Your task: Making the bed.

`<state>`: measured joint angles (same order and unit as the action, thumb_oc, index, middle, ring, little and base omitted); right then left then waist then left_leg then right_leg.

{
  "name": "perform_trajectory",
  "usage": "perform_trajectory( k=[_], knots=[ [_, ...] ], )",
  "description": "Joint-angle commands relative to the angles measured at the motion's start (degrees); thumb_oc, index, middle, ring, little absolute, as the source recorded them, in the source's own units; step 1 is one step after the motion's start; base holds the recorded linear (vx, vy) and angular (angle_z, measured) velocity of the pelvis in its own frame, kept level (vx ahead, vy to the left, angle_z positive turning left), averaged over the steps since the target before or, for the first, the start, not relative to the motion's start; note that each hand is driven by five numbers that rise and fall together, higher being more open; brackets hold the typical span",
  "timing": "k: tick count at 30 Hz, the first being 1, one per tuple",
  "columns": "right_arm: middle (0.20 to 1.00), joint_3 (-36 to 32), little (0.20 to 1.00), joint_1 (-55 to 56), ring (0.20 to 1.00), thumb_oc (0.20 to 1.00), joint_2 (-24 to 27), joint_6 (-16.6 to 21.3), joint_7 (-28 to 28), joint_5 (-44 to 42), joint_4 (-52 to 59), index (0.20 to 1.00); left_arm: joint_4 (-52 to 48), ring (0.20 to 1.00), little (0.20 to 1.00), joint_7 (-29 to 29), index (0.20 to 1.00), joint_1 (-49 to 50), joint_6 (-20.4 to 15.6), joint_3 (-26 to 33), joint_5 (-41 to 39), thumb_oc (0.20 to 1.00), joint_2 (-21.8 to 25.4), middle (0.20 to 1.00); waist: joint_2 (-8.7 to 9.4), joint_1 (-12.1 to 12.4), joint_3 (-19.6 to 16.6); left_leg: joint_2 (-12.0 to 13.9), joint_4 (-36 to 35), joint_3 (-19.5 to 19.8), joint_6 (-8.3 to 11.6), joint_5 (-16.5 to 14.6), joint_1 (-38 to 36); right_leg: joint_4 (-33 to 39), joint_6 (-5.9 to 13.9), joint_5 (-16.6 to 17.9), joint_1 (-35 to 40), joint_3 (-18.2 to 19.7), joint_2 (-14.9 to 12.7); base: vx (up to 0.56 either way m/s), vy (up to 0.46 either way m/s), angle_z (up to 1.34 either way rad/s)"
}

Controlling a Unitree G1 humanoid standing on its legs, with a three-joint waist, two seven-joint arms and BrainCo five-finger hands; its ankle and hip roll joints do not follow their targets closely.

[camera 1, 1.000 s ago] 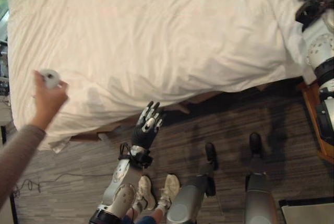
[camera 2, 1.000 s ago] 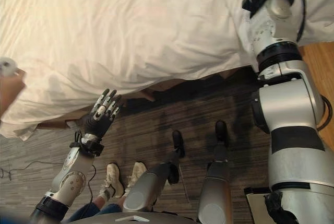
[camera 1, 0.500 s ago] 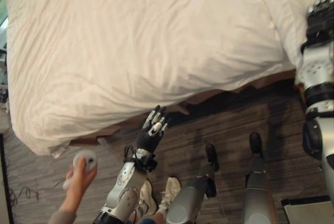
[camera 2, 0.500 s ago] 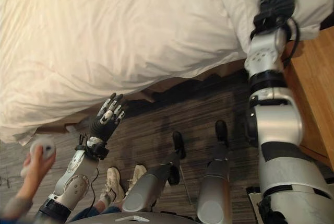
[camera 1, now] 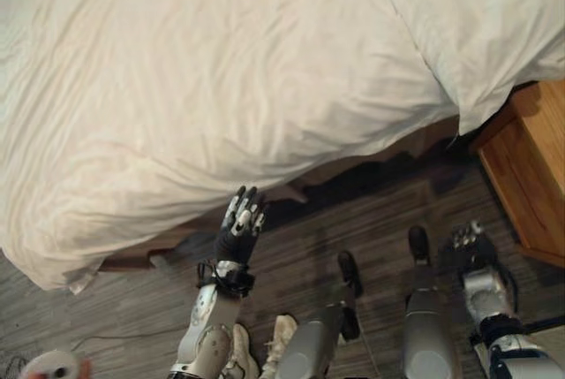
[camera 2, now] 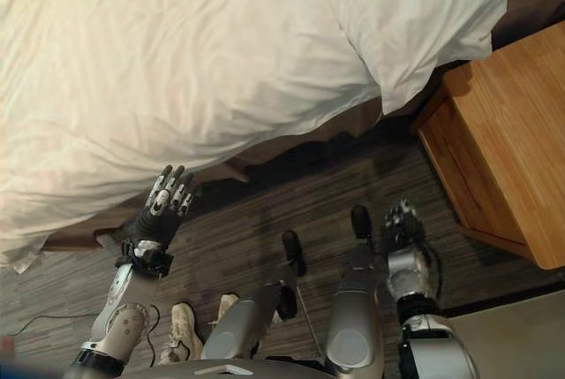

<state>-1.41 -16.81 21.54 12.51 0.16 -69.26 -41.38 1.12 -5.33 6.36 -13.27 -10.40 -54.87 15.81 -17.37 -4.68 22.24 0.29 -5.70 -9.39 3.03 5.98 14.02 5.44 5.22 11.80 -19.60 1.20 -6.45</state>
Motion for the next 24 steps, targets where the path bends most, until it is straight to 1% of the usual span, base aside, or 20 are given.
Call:
perform_trajectory(
  k=[1, 2, 3, 4, 8, 9, 10, 11, 12, 13, 17, 18, 19, 20, 21, 23, 24],
  knots=[
    [0.2, 1.89, 0.2, -0.49, 0.2, 0.2, -1.67, 0.81, 1.64, 5.66, 2.66, 0.2, 1.13, 1.0, 1.0, -1.03, 1.0, -1.79, -2.59, 1.96, 2.11, 1.0, 0.32, 1.0, 2.1, -0.78, -1.18, -3.5, 0.7, 1.06, -0.28, -0.01, -1.68, -3.47, -0.58, -5.82, 3.43, -1.99, 2.15, 0.03, 0.009, 0.19],
    [0.2, 1.94, 0.2, 3.82, 0.2, 0.2, -1.79, 0.53, 2.49, 7.95, 7.89, 0.2, 1.13, 1.0, 1.0, -1.39, 1.0, -1.79, -2.36, 3.23, 3.03, 1.0, 0.86, 1.0, 3.44, -1.12, -2.72, -3.33, 0.7, 1.45, -0.5, -0.33, -3.23, -3.43, -0.45, -6.02, 5.22, -2.3, 2.09, 0.03, 0.009, 0.18],
    [0.2, 1.94, 0.2, 3.99, 0.2, 0.2, -1.86, 0.51, 2.41, 8.01, 8.05, 0.2, 1.1, 1.0, 1.0, -1.39, 1.0, -1.71, -2.35, 3.21, 3.04, 1.0, 0.9, 1.0, 3.48, -1.14, -2.74, -3.34, 0.7, 1.47, -0.5, -0.34, -3.3, -3.38, -0.45, -6.03, 5.31, -2.33, 2.08, 0.07, 0.019, 0.21],
    [0.2, 2.34, 0.2, 8.19, 0.2, 0.2, -2.09, -0.14, 3.43, 10.42, 11.6, 0.2, 1.95, 1.0, 1.0, -1.7, 1.0, -1.98, -2.01, 4.38, 3.74, 1.0, 1.59, 1.0, 5.1, -1.5, -4.7, -3.03, 0.7, 1.65, -0.68, -0.81, -5.5, -3.61, -0.28, -6.5, 7.47, -2.92, 2.09, 0.07, 0.002, 0.19],
    [0.2, 3.72, 0.2, 14.24, 0.2, 0.2, -2.67, -2.21, 4.39, 14.89, 14.65, 0.2, 5.38, 1.0, 1.0, -1.03, 1.0, -3.39, -0.58, 5.07, 6.69, 1.0, 2.95, 1.0, 8.77, -1.88, -9.06, -2.52, 0.7, 2.47, -1.08, -1.83, -9.95, -4.65, -0.1, -7.67, 11.71, -3.23, 2.45, 0.06, 0.002, 0.13],
    [0.2, 3.97, 0.2, 15.73, 0.2, 0.2, -2.88, -2.97, 4.43, 15.95, 15.74, 0.2, 5.62, 1.0, 1.0, -0.7, 1.0, -3.16, 0.04, 5.25, 7.27, 1.0, 3.03, 1.0, 9.43, -1.95, -10.0, -2.47, 0.7, 2.71, -1.19, -2.05, -10.8, -4.72, -0.01, -7.87, 12.62, -3.43, 2.48, 0.0, 0.0, 0.0],
    [0.2, 3.97, 0.2, 15.73, 0.2, 0.2, -2.88, -2.97, 4.43, 15.95, 15.74, 0.2, 5.62, 1.0, 1.0, -0.7, 1.0, -3.16, 0.04, 5.25, 7.27, 1.0, 3.03, 1.0, 9.43, -1.95, -10.0, -2.47, 0.7, 2.71, -1.19, -2.05, -10.8, -4.72, -0.01, -7.87, 12.63, -3.44, 2.48, 0.03, 0.012, 0.01],
    [0.432, 5.2, 0.432, 17.98, 0.432, 0.432, -2.22, -4.03, 4.8, 19.29, 18.74, 0.432, 7.3, 1.0, 1.0, -0.08, 1.0, -3.31, 1.13, 4.86, 9.39, 1.0, 3.09, 1.0, 11.04, -2.23, -11.89, -2.23, 0.7, 2.75, -1.36, -2.62, -12.64, -5.07, 0.06, -8.36, 14.15, -3.44, 2.73, 0.02, 0.013, -0.05],
    [0.432, 5.19, 0.432, 18.05, 0.432, 0.432, -2.23, -4.05, 4.77, 19.31, 18.79, 0.432, 7.29, 1.0, 1.0, -0.07, 1.0, -3.28, 1.13, 4.84, 9.4, 1.0, 3.09, 1.0, 11.06, -2.24, -11.85, -2.24, 0.7, 2.76, -1.36, -2.64, -12.73, -5.06, 0.07, -8.38, 14.24, -3.45, 2.73, 0.05, 0.005, -0.05],
    [1.0, 6.17, 1.0, 19.79, 1.0, 1.0, -2.17, -5.0, 5.46, 22.0, 20.72, 1.0, 8.16, 1.0, 1.0, -0.1, 1.0, -2.27, 2.45, 4.27, 11.63, 1.0, 3.2, 1.0, 12.58, -2.1, -13.49, -1.91, 0.7, 2.33, -1.73, -3.37, -14.46, -5.18, 0.29, -8.63, 15.73, -3.68, 2.92, 0.03, -0.003, -0.06],
    [1.0, 7.64, 1.0, 21.78, 1.0, 1.0, -1.11, -5.52, 5.32, 30.32, 22.85, 1.0, 9.8, 1.0, 1.0, 0.17, 1.0, 1.99, 4.03, 4.01, 16.1, 1.0, 2.06, 1.0, 14.79, -1.13, -15.56, -1.3, 0.7, 0.34, -2.39, -4.6, -17.34, -6.76, 0.72, -9.54, 17.29, -3.66, 3.63, 0.03, -0.002, -0.22],
    [1.0, 7.9, 1.0, 22.09, 1.0, 1.0, -0.85, -5.37, 4.76, 33.65, 23.28, 1.0, 11.19, 1.0, 1.0, 0.21, 1.0, 2.7, 4.64, 3.78, 16.19, 1.0, 1.14, 1.0, 15.08, -0.98, -15.99, -1.24, 0.7, 0.25, -2.53, -4.82, -18.13, -7.2, 0.72, -10.02, 17.87, -3.85, 3.66, 0.03, -0.002, -0.23],
    [1.0, 7.9, 1.0, 22.12, 1.0, 1.0, -0.86, -5.38, 4.74, 33.68, 23.31, 1.0, 11.21, 1.0, 1.0, 0.2, 1.0, 2.71, 4.63, 3.77, 16.2, 1.0, 1.13, 1.0, 15.07, -0.98, -15.94, -1.24, 0.7, 0.25, -2.53, -4.84, -18.2, -7.22, 0.73, -10.05, 17.94, -3.85, 3.66, 0.06, 0.0, -0.17],
    [1.0, 7.93, 1.0, 23.02, 1.0, 1.0, -0.36, -4.96, 3.91, 38.51, 24.0, 1.0, 12.89, 1.0, 1.0, 0.2, 1.0, 4.54, 5.42, 3.63, 14.25, 1.0, -1.19, 1.0, 15.66, -0.69, -16.86, -1.29, 0.7, 0.29, -2.86, -5.41, -19.35, -7.36, 0.54, -10.68, 19.19, -4.05, 3.66, 0.07, -0.012, -0.05],
    [1.0, 8.05, 1.0, 23.6, 1.0, 1.0, 0.12, -4.76, 2.98, 41.46, 24.52, 1.0, 13.42, 1.0, 1.0, 0.26, 1.0, 5.54, 5.69, 3.51, 13.91, 1.0, -2.25, 1.0, 15.86, -0.6, -17.14, -1.28, 0.7, 0.4, -2.97, -5.63, -19.94, -7.34, 0.46, -11.0, 19.97, -4.14, 3.63, 0.08, -0.017, -0.01],
    [1.0, 7.9, 1.0, 23.88, 1.0, 1.0, -0.18, -4.48, 1.96, 42.71, 24.66, 1.0, 14.21, 1.0, 1.0, 0.73, 1.0, 5.87, 5.68, 3.27, 14.36, 1.0, -2.88, 1.0, 16.04, -0.67, -17.32, -1.38, 0.7, 0.67, -3.04, -5.73, -20.53, -7.3, 0.45, -11.16, 20.68, -4.14, 3.78, 0.03, -0.013, 0.05],
    [1.0, 7.83, 1.0, 24.48, 1.0, 1.0, -1.19, -3.94, 0.96, 43.4, 24.11, 1.0, 15.38, 1.0, 1.0, 1.18, 1.0, 5.96, 5.73, 2.75, 14.65, 1.0, -3.87, 1.0, 16.47, -0.75, -17.86, -1.32, 0.7, 0.99, -3.13, -5.89, -21.15, -7.08, 0.42, -11.3, 21.37, -3.63, 3.96, 0.03, -0.018, 0.08]
  ],
)
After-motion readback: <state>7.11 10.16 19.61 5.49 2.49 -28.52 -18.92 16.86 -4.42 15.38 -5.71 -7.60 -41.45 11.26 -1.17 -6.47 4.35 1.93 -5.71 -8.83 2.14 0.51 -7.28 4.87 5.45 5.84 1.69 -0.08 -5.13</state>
